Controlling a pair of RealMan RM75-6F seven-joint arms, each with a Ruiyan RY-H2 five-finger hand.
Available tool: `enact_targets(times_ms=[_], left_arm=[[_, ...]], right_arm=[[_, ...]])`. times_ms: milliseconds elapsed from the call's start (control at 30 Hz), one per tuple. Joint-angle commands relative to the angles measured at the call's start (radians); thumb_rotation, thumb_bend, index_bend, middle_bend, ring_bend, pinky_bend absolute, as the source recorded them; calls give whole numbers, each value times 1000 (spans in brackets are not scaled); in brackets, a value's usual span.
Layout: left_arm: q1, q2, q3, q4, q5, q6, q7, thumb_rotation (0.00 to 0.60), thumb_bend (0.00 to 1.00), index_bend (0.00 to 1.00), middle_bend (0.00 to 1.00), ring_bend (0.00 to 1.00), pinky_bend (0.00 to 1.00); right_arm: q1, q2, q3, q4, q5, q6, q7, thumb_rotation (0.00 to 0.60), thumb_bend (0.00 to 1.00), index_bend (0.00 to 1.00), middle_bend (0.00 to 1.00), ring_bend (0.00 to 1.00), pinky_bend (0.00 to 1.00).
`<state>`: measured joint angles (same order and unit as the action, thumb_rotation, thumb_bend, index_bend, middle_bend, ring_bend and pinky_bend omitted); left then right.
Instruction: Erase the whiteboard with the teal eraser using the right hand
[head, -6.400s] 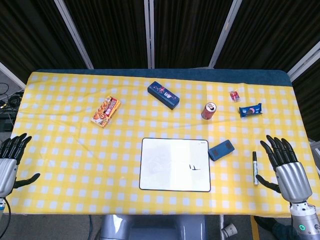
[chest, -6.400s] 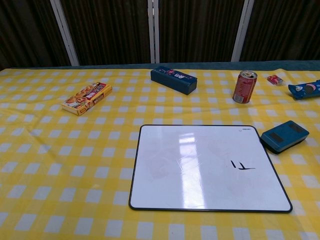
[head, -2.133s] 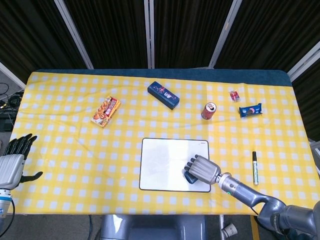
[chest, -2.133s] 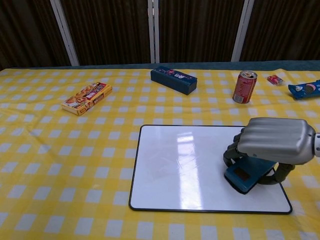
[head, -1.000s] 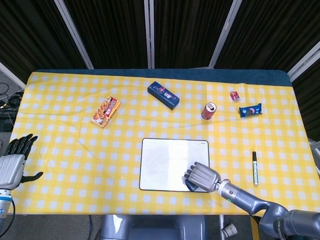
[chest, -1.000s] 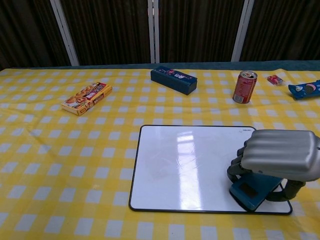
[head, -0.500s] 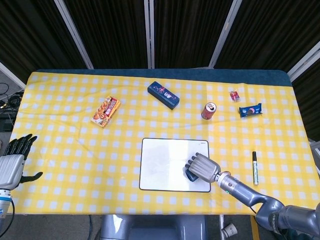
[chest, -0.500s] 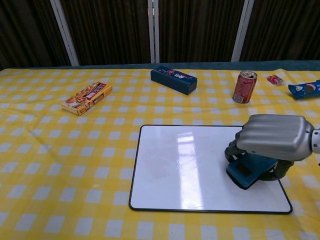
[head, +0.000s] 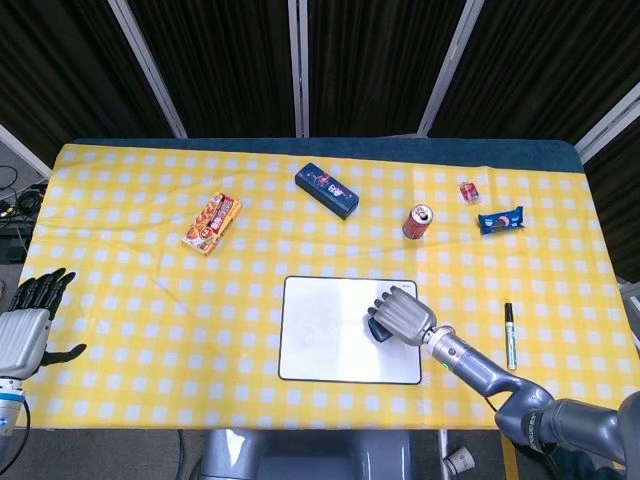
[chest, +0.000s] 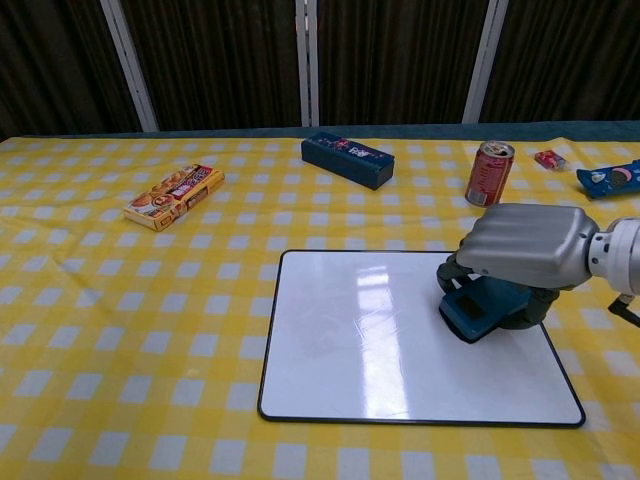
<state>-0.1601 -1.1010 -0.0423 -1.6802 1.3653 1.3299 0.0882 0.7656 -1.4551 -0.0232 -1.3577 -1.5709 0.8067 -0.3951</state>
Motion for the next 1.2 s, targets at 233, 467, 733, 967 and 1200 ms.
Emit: enact_targets(times_ms=[233,467,733,967,1200], left_arm=[[0,0,3,-3,3,0,4,600,0,0,0,0,0],[0,-1,3,-3,2,0,6,600,0,0,0,0,0],[3,3,3,-5,3,5,0,600,0,0,0,0,0],[4,6,4,-10,9,7,-1,600,0,0,0,0,0],[1,2,5,-14,7,2,11,600,0,0,0,0,0]], right_arm=[[2,23,-53,-118,-24,-32,-24,600,633,632,640,531,490],[-2,56,-88,-210,-83,-7,-30,600,633,632,642,531,491],[-17,138,-22,-231,-69,95,-9,600,639,632,642,532,491],[-47,166,35,-123,75,94,22,600,643,631,641,532,490],[-67,117,54,41,183,55,49,600,642,627,635,532,490]])
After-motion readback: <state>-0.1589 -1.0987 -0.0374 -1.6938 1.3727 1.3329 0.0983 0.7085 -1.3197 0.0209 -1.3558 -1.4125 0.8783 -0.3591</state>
